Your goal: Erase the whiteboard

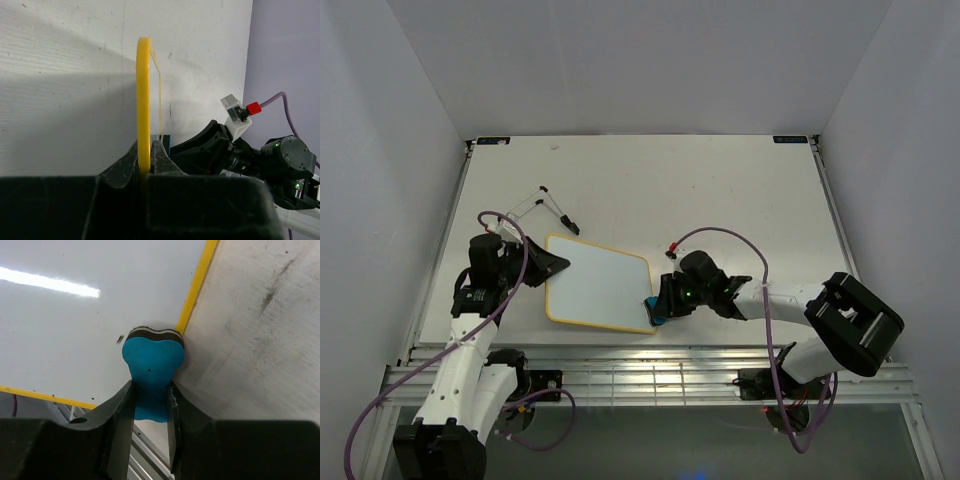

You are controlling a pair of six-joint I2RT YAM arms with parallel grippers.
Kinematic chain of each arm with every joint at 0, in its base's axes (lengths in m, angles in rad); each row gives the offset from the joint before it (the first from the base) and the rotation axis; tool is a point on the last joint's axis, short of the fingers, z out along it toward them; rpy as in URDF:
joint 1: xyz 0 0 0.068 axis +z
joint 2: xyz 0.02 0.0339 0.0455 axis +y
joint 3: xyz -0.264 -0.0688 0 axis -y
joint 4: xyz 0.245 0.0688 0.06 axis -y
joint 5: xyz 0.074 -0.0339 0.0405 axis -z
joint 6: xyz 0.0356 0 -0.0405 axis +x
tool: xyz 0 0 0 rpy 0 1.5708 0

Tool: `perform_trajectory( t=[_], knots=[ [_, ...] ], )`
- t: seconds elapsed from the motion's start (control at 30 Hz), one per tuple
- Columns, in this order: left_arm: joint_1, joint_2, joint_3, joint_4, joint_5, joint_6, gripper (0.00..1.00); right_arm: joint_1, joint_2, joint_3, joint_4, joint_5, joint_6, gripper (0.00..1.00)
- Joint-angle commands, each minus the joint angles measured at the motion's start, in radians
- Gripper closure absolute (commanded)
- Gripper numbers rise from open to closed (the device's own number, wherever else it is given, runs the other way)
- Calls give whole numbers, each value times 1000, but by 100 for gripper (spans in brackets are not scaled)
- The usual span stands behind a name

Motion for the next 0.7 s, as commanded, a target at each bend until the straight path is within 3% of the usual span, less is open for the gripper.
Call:
perform_trajectory(
  t=[0.0,0.23,0.4,0.5,0.67],
  knots=[
    [-11,15,-5,24,-127,106,100,57,48,62,-153,-67,-89,92],
    [-11,15,-6,31,-113,107,100,60,98,286,-261,-118,-143,92],
    [-9,17,-8,35,-108,107,100,49,141,286,-263,-119,-184,92],
    [-11,18,-8,35,-107,107,100,5,184,251,-269,-78,-192,92],
    [-11,15,-9,38,-105,109,100,-25,190,209,-341,131,-157,92]
  ],
)
